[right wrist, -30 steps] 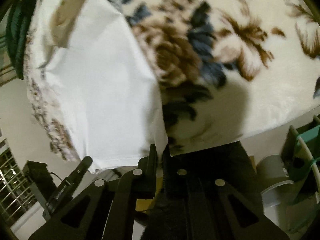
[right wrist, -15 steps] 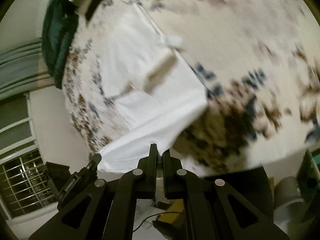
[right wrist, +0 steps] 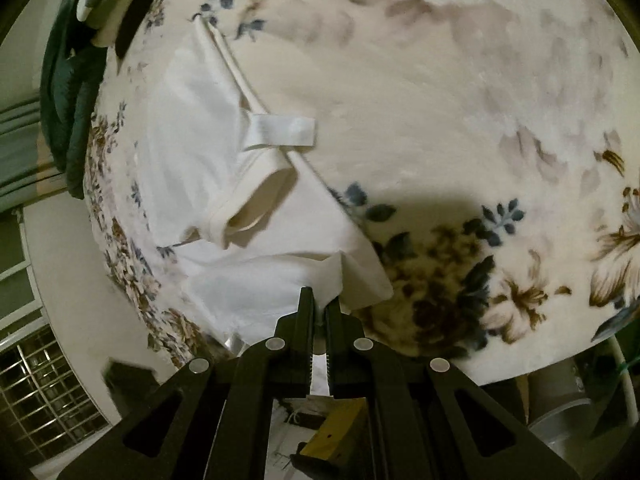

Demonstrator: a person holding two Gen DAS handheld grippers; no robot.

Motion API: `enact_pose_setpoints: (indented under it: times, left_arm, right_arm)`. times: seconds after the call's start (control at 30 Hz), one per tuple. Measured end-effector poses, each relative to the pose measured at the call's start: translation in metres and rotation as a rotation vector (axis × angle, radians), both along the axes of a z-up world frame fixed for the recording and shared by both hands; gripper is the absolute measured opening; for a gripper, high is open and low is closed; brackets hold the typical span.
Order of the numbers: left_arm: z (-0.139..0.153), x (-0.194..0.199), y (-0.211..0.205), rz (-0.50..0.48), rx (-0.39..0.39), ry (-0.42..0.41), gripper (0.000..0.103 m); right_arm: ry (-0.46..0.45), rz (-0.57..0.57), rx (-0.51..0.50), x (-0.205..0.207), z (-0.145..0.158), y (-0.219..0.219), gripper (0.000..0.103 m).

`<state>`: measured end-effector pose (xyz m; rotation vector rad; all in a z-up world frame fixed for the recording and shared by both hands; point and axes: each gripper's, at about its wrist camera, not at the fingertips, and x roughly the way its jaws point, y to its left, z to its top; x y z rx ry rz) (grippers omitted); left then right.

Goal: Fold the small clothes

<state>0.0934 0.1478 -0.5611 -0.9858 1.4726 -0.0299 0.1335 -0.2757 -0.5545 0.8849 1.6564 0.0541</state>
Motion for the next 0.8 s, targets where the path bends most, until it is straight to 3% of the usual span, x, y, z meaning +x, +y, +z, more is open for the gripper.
enact_pose_setpoints:
  times: [0.13, 0.3, 0.33, 0.37, 0.4, 0.6, 0.8]
  left_arm:
    - [-0.032, -0.023, -0.025, 0.055, -0.122, 0.068, 0.06]
    - [-0.051, -0.006, -0.061, 0.019, -0.108, 0.059, 0.057]
    - [-0.048, -0.004, -0.065, 0.013, -0.075, 0.04, 0.049]
    - [-0.043, -0.002, -0.068, 0.002, -0.046, 0.02, 0.011]
    - [-0.04, 0.0, -0.069, -0.016, -0.033, 0.02, 0.003]
    - [-0.002, -0.025, -0.034, -0.061, 0.059, -0.032, 0.002]
    - [0.004, -0.056, -0.005, -0.118, 0.125, 0.008, 0.002]
  right_arm:
    - [0.01, 0.025, -0.013, -0.001, -0.006, 0.002, 0.005]
    - [0.019, 0.041, -0.024, -0.003, -0.008, 0.001, 0.005]
    - [0.02, 0.046, -0.027, -0.004, -0.007, 0.001, 0.005]
    - [0.019, 0.049, -0.03, -0.005, -0.006, 0.002, 0.005]
    - [0.019, 0.054, -0.033, -0.006, -0.006, 0.002, 0.005]
    - [0.043, 0.056, -0.023, -0.032, -0.005, 0.002, 0.005]
    - [0.111, 0.098, -0.024, -0.07, -0.023, 0.013, 0.005]
